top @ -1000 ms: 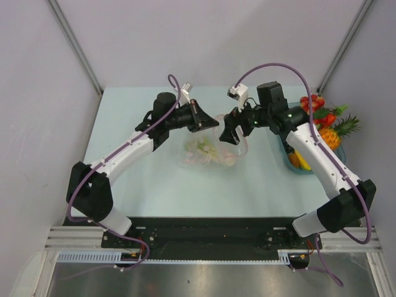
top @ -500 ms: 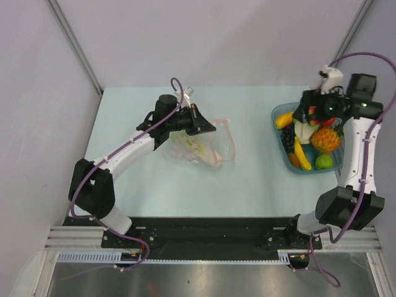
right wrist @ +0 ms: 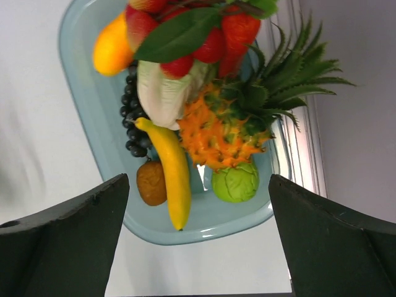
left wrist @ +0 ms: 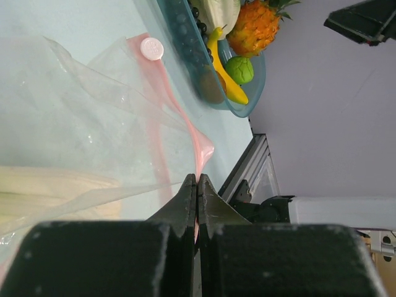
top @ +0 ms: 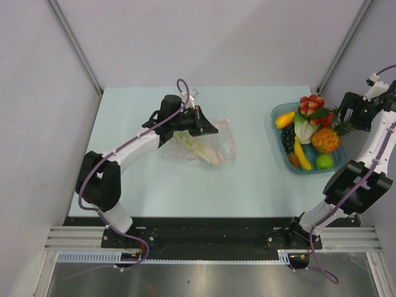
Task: Place the food in the zip-top bag and seal the zipper
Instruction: Pick up the fake fruit from the bin.
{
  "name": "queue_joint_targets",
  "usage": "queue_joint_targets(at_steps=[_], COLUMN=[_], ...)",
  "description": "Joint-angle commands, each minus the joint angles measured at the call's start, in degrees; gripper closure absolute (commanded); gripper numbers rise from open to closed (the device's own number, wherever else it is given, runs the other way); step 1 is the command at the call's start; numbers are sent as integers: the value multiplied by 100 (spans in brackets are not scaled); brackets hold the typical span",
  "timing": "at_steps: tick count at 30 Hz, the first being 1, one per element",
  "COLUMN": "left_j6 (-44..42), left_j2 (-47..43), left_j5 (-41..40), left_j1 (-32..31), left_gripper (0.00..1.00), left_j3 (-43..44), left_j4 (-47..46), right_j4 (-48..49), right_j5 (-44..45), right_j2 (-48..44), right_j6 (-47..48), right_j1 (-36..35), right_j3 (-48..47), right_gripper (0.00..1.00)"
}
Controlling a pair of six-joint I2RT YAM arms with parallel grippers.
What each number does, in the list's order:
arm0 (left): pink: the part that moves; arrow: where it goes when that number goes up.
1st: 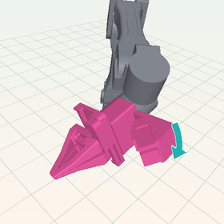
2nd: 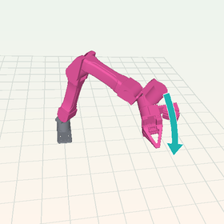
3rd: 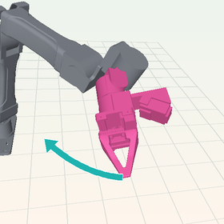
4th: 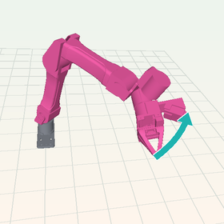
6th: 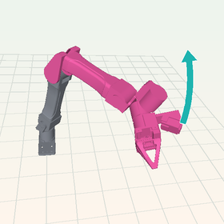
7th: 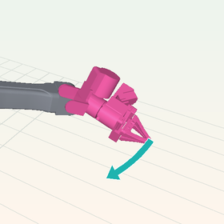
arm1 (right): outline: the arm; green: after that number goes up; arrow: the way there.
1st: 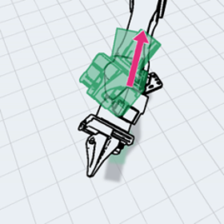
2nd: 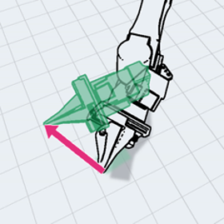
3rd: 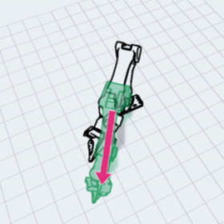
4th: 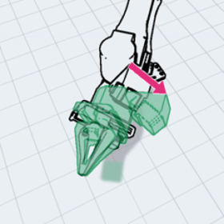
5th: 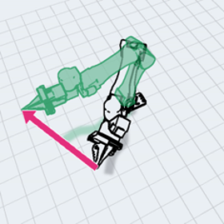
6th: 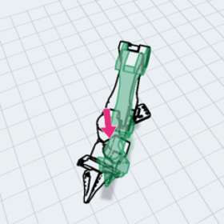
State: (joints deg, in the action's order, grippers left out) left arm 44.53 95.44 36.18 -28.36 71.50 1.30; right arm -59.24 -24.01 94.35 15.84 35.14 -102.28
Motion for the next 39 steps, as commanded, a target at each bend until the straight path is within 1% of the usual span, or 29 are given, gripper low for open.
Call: queue_joint_targets(at_steps=[1, 6, 9, 10, 17, 20, 21, 23, 24, 28, 30, 32, 36, 39], left_j6=[99, 257, 301, 319, 495, 486, 469, 460, 434, 425, 416, 407, 398, 451], left_j2=[89, 229, 317, 370, 616, 739, 757, 809, 853, 915, 933, 942, 933, 915], left_j5=[205, 231, 258, 266, 337, 372, 381, 398, 407, 398, 416, 442, 460, 460], left_j1=[41, 32, 41, 50, 41, 67, 76, 94, 102, 120, 129, 129, 146, 147], left_gripper=[100, 100, 100, 100, 100, 100, 100, 100, 100, 100, 100, 100, 100, 100], left_j3=[276, 268, 302, 311, 364, 487, 557, 636, 715, 812, 830, 830, 812, 760], left_j4=[-437, -622, -675, -684, -798, -728, -710, -649, -623, -587, -570, -543, -552, -631], right_j4=[194, 97, 342, 569, 1617, 2117, 2249, 2540, 2601, 3076, 3164, 3104, 2892, 2726], right_j5=[616, 1064, 1284, 1389, 1811, 2233, 2591, 2866, 3128, 3727, 4016, 4088, 3948, 4053], right_j2=[495, 1322, 1630, 1674, 1780, 1588, 1491, 1403, 1376, 1200, 1191, 1174, 955, 770], right_j6=[-414, -1038, -1328, -1390, -1961, -2041, -2014, -2014, -2040, -2260, -2278, -2418, -2532, -2734], right_j1=[37, 46, 46, 46, -111, -322, -375, -472, -507, -516, -525, -508, -525, -578], right_j3=[-537, -1337, -1584, -1585, -970, -286, 21, 295, 383, 901, 973, 991, 1034, 1079], right_gripper=[0, 0, 0, 0, 0, 0, 2, 2, 5, 9, 11, 11, 3, 0])
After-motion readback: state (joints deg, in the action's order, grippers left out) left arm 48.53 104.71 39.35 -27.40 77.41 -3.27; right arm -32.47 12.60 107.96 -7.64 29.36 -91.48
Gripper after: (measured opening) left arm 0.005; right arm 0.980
